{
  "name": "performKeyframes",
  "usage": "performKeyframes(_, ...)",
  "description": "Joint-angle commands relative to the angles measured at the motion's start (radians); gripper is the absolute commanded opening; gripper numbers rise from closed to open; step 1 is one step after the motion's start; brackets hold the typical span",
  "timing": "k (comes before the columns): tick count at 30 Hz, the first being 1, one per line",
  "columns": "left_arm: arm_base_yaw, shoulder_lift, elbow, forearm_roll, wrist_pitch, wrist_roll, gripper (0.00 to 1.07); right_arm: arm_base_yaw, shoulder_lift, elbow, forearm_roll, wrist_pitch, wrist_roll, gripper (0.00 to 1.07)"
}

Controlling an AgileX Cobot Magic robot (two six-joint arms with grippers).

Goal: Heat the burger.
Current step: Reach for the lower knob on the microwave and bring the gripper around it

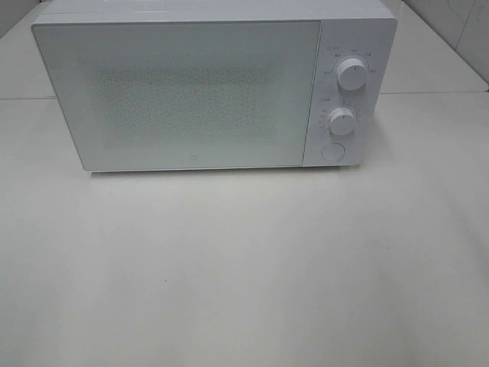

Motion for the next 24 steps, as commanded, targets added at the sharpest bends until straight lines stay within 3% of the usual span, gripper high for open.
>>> performKeyframes(1,0.003,-0.011,0.003,-0.001,-0.017,-0.001,1.0,-0.003,0.02,0.0,0.0,-0.053,0.018,0.76)
performKeyframes(15,0.003,-0.011,0.003,-0.001,-0.017,-0.001,1.0,-0.003,0.16,0.0,0.0,-0.156,0.018,0.76)
performKeyframes(24,0.003,-0.011,0.003,-0.001,-0.017,-0.001,1.0,-0.003,0.358,0.0,0.0,-0.302,0.018,0.76)
